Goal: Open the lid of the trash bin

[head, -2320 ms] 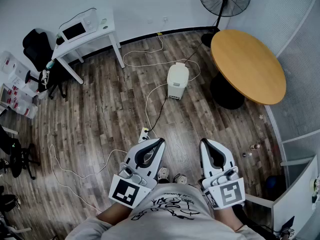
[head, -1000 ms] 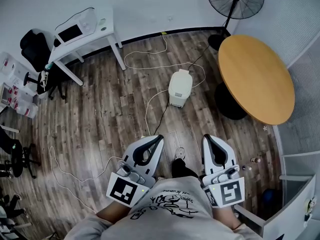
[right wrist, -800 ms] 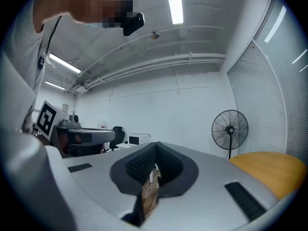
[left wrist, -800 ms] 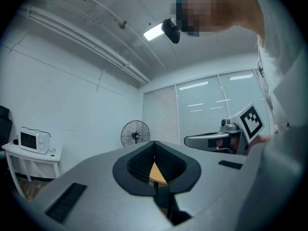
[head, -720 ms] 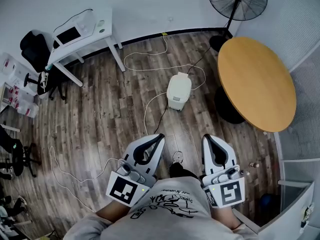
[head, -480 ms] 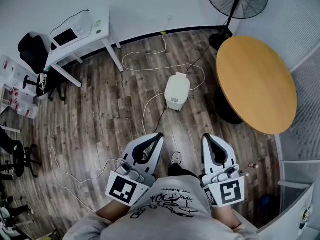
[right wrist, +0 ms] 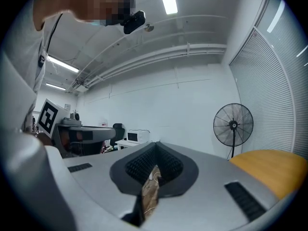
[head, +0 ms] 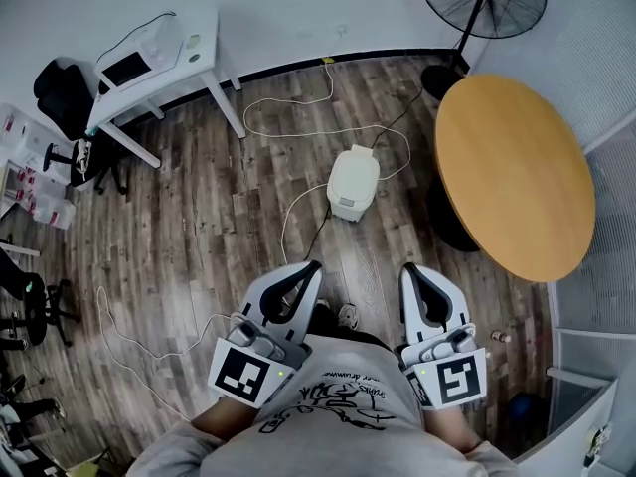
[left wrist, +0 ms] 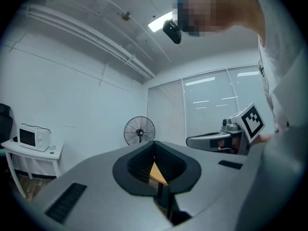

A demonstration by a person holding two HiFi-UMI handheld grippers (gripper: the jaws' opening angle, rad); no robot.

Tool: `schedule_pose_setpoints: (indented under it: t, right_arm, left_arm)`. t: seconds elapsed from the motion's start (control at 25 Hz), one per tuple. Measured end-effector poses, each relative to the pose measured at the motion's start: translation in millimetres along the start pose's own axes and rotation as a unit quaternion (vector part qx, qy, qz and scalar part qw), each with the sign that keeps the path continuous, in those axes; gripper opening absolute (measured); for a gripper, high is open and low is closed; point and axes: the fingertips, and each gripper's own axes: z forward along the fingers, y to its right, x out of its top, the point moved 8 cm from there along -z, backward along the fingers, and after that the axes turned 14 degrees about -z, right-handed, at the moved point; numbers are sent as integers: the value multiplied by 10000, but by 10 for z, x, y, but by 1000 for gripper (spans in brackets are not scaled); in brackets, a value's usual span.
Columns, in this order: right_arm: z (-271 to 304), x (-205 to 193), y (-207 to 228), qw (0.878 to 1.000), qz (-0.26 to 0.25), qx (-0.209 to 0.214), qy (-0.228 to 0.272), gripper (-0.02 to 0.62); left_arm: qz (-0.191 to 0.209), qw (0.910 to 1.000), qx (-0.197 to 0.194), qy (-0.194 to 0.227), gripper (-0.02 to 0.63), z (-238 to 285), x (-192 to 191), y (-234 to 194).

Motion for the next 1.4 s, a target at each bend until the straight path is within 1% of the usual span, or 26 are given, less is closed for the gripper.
schedule_pose_setpoints:
  t: [0.16,0.28,0.4,0.6,0.76,0.96,1.12,1.4]
  right_arm:
    - [224,12,27,10000,-27,60,-21,6]
    - [406,28,68,10000,-67,43,-30,6]
    - [665,45,141,9999,-109,-6,-64,6]
    - [1138,34,320,9999,-96,-73,-114,6]
    - [1532,35,406,9998,-85,-97,-160,6]
    - [1981,72,575,9997,-106,-159,-162,6]
    - [2291,113,706,9995,-136,-226,-151,6]
    - [2758,169,869,9993,-206,-301,-111,5]
  left_arm:
    - [61,9997,-8,230,15,91,68,-193]
    - [-39,10000,33,14,15,196,69,-356]
    - [-39,10000,-71,40,15,383,143,-571]
    - [-31,9998,-168,-102,15,749,254,-960]
    - [-94,9997,-208,-77,15,978,354,-1308]
    - [-75,9996,-263,-91,15,1278,491,-1676]
    - [-107,9994,-321,-52,15,1480,611,-1911]
    - [-39,9989,-474,-50,15,1808,761,-2281]
